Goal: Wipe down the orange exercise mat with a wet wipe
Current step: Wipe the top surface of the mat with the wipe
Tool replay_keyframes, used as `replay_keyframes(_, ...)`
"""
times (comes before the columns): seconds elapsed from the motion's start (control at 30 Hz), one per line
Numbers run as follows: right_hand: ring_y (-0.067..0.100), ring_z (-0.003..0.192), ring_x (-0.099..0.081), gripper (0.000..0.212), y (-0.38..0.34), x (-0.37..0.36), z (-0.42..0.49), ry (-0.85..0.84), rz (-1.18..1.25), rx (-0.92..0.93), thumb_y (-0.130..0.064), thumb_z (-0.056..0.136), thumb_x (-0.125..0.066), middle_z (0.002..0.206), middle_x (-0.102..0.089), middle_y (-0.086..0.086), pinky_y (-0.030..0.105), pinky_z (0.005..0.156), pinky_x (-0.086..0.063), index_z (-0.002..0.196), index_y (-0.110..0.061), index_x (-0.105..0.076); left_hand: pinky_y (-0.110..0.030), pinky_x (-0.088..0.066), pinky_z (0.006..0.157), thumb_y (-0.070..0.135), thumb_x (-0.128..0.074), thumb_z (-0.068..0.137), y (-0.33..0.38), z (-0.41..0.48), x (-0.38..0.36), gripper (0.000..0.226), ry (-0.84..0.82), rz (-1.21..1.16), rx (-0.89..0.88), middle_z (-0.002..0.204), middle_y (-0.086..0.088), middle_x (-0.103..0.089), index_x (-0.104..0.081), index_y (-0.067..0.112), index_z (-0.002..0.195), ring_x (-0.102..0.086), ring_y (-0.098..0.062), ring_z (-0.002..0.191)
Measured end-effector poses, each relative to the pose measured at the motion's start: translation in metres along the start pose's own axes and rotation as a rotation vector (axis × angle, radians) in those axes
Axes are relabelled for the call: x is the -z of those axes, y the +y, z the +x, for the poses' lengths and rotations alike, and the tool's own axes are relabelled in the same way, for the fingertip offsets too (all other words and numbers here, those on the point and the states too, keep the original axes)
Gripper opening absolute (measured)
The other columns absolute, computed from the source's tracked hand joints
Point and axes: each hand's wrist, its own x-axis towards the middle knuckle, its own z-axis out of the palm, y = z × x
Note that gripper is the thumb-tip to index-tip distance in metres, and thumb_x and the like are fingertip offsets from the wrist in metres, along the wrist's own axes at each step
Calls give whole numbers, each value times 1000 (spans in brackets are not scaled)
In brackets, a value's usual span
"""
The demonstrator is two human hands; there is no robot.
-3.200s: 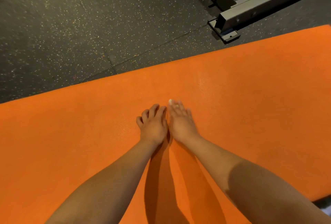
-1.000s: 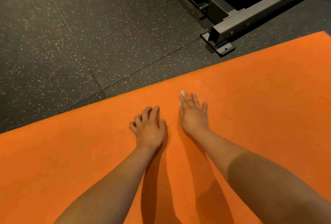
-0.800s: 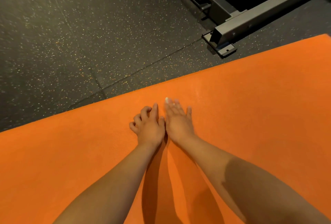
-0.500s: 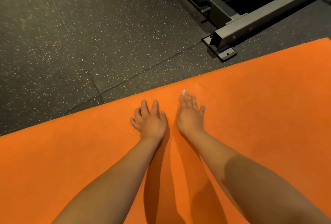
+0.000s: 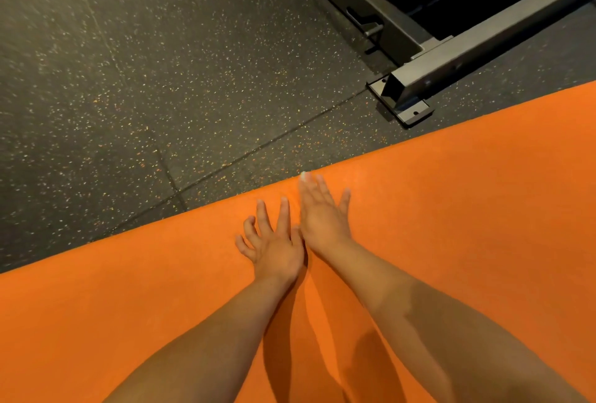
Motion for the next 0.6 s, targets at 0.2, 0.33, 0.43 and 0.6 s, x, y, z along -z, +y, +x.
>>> replay_keyframes(0.2, 15, 154, 20, 81, -8, -9, 2, 2, -54, 22, -22, 98, -48, 168, 11, -13, 64, 117, 14, 162, -27, 2, -56, 15, 115, 49, -31, 102, -4, 4, 0, 60, 0, -19, -35, 164, 8, 23, -1, 55, 154, 15, -26, 146)
replay_keyframes(0.33, 13, 155, 16, 64, -11, -13, 2, -37, -24, 65, -20, 105, -33, 168, 4, -17, 66, 115, 14, 162, -32, -6, -56, 17, 114, 44, -36, 102, -11, 4, 1, 62, -24, -59, -72, 165, 9, 23, -4, 54, 154, 16, -25, 147)
replay_keyframes(0.43, 13, 155, 13, 62, -10, -17, -16, -71, -24, 116, -22, 107, -32, 168, 1, -17, 62, 119, 11, 162, -34, -7, -54, 16, 116, 34, -41, 101, -17, 1, 6, 63, -15, -146, -113, 166, 8, 18, -14, 51, 155, 12, -22, 149)
replay_keyframes(0.6, 10, 154, 14, 57, -8, -33, -73, -74, -50, 207, -29, 109, -25, 168, 2, -17, 55, 122, 10, 162, -32, -4, -43, 11, 122, 22, -44, 102, -35, -25, 1, 60, 52, -248, -169, 168, 9, -1, -25, 39, 156, 8, -12, 153)
